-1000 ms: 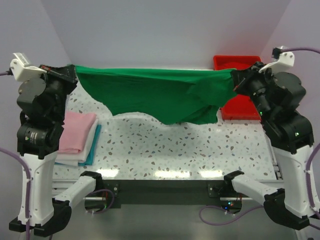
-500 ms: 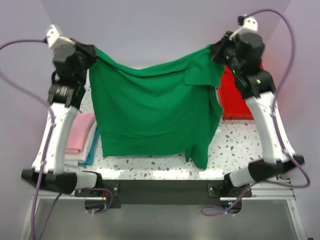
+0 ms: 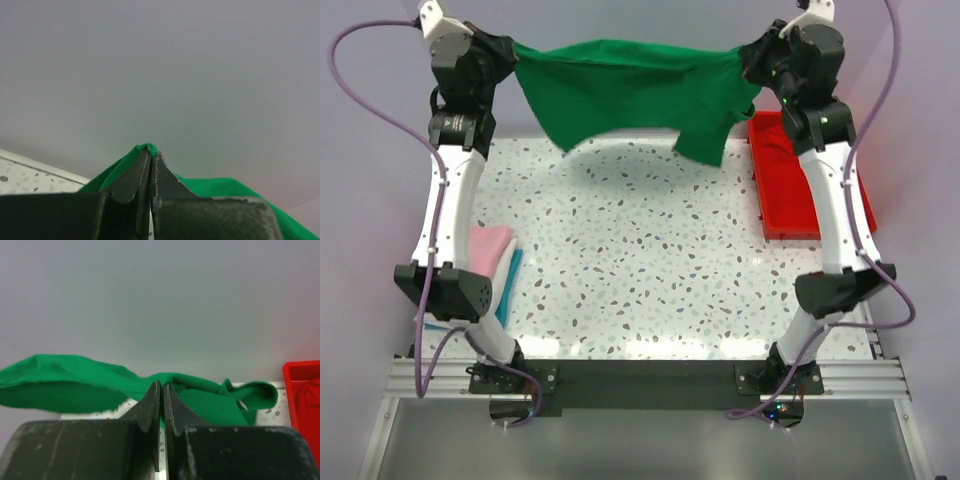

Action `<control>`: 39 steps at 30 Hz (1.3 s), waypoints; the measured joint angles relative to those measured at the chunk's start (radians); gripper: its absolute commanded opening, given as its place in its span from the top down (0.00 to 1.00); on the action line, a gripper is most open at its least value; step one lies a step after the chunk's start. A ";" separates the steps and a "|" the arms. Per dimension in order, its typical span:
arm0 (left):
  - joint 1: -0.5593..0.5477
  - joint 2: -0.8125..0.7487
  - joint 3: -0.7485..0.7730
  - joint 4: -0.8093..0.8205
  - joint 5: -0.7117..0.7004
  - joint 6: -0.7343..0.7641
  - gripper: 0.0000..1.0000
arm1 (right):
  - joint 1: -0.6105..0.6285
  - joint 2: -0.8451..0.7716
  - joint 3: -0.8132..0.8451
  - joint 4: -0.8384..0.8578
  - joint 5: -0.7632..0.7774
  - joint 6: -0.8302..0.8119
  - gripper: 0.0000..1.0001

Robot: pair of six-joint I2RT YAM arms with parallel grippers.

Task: Fold and stack the t-shirts
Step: Flatten the tshirt out

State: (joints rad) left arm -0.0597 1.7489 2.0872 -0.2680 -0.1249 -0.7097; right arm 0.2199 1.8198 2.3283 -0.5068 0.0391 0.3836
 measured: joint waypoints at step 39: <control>0.012 -0.509 -1.520 0.181 0.029 -0.171 1.00 | -0.010 -0.687 -1.549 -0.008 0.019 0.174 0.43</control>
State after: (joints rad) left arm -0.0479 1.2404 0.5671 -0.0868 -0.0963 -0.8803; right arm 0.2100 1.1328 0.7792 -0.5152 0.0578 0.5579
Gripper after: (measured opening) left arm 0.025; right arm 0.682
